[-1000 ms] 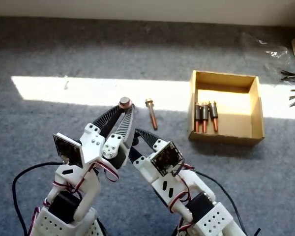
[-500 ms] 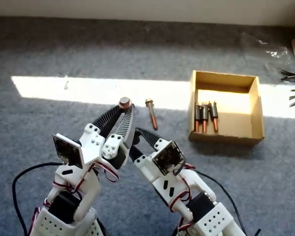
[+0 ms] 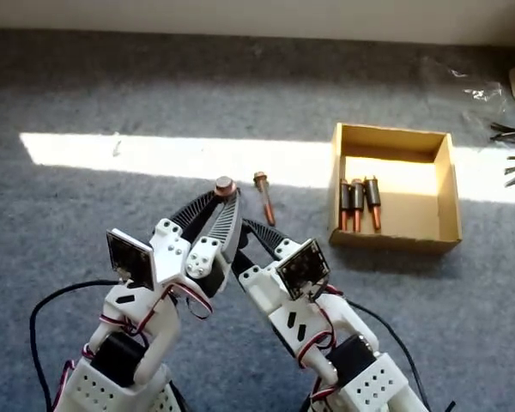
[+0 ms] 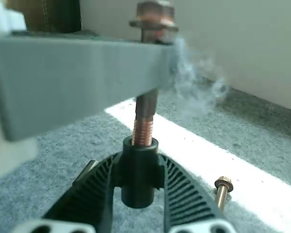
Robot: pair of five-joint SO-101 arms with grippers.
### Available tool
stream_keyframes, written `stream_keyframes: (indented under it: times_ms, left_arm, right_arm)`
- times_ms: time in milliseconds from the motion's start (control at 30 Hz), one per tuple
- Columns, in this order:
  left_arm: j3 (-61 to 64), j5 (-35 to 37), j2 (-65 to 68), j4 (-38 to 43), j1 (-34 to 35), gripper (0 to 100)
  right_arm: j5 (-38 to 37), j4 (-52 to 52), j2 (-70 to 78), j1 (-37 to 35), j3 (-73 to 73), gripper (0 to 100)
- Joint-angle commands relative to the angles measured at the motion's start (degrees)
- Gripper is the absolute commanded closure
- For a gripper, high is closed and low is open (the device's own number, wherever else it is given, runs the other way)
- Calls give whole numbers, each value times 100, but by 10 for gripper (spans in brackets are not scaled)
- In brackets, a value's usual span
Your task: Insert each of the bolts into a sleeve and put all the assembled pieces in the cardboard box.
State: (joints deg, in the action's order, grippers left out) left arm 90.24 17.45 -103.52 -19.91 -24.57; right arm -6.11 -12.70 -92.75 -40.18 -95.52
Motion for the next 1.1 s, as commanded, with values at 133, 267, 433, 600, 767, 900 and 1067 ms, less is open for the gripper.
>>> stream_keyframes:
  times_ms: [133, 267, 433, 600, 767, 900, 1067]
  left_arm:
    - [75, 88, -57, -9, -13, 994]
    - [154, 88, -66, 0, 92, 994]
    - [251, 88, -57, -9, 171, 993]
    - [251, 79, -57, -9, 171, 993]
    - [233, 53, -57, -9, 180, 992]
    - [251, 53, -57, -18, 180, 992]
    - [251, 53, -57, -26, 180, 992]
  right_arm:
    - [-26, 154, -84, 101, 57, 993]
    - [-26, 154, -84, 101, 57, 993]
    - [-26, 154, -84, 101, 57, 993]
    - [-26, 154, -84, 101, 57, 993]
    - [-26, 154, -84, 101, 48, 993]
    - [-26, 154, -84, 101, 48, 993]
    - [-26, 154, -84, 110, 48, 993]
